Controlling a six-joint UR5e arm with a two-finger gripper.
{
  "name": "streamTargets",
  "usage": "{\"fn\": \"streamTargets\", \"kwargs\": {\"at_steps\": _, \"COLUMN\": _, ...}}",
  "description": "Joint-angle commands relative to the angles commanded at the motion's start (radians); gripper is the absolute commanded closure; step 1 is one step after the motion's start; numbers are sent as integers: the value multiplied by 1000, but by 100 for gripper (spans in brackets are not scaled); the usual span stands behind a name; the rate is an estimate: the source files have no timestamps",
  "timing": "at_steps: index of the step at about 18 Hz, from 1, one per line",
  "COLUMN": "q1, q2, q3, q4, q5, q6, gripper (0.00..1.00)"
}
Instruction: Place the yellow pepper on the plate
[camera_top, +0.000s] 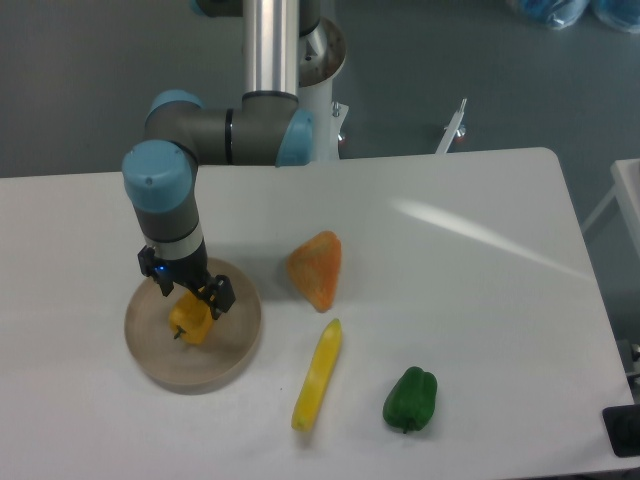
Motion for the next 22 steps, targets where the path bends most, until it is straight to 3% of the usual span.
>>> {"fn": "streamTargets", "kwargs": {"at_steps": 5, "q1": 173, "q2": 48, "q3": 6, "q4": -2, "q5": 2, "q6": 171, "gripper": 0}}
{"fn": "streamTargets", "kwargs": {"at_steps": 13, "q1": 423, "q2": 48, "q3": 26, "q4": -5, "q5": 12, "q6": 563, "gripper": 0}}
{"fn": "streamTargets", "kwargs": {"at_steps": 18, "q1": 476, "q2": 5, "q3": 100, "q4": -3, "q5": 15, "q6": 715, "gripper": 0}}
{"fn": "streamTargets", "kwargs": {"at_steps": 22, "q1": 491, "q2": -8, "q3": 143, "q4": -3, "q5": 14, "q6": 735, "gripper": 0}}
